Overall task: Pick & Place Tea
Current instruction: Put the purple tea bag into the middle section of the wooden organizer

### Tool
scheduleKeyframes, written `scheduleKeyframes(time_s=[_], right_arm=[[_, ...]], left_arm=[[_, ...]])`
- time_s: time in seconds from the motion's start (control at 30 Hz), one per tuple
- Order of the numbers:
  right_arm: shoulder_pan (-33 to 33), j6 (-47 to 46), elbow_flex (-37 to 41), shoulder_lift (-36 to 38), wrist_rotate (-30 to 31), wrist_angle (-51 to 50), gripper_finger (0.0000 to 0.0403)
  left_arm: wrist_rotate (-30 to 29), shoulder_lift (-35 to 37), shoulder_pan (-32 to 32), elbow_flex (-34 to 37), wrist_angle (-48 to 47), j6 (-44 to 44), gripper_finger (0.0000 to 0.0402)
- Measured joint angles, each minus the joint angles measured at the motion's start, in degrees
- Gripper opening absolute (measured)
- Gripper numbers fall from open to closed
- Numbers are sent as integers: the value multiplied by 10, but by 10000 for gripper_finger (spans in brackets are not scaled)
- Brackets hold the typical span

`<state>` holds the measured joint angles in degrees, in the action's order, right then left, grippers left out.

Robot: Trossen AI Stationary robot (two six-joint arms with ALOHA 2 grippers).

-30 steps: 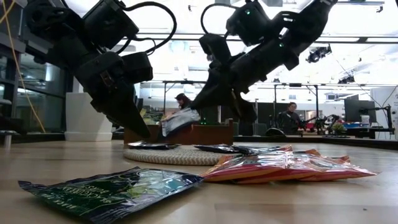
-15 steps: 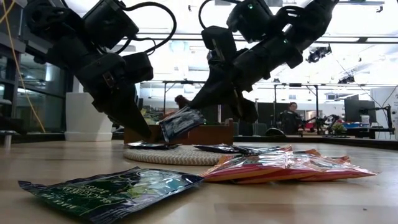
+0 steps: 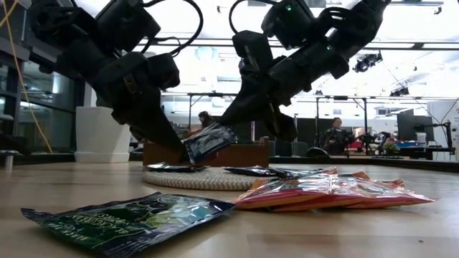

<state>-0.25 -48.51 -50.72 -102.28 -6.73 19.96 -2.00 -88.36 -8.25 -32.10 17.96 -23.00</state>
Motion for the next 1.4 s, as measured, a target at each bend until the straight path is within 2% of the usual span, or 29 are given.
scheduleKeyframes(time_s=[0.17,0.3,0.4,0.53,0.77,1.03,1.17,1.4], right_arm=[[0,6,0,0,-7,0,0],[0,10,0,0,-8,0,0],[0,13,0,0,-13,5,0],[0,16,0,0,-19,12,0],[1,25,0,0,-28,19,0],[0,27,0,0,-25,19,0],[0,28,0,0,-23,20,0],[0,28,0,0,-22,22,0]], left_arm=[[1,0,0,0,-1,0,146],[5,0,0,0,-1,-6,196],[6,0,3,0,-1,-14,217],[20,0,19,0,6,-13,224],[82,0,57,0,67,-8,225],[128,0,60,0,64,1,215],[131,0,60,0,64,1,176],[117,0,60,0,64,0,81]])
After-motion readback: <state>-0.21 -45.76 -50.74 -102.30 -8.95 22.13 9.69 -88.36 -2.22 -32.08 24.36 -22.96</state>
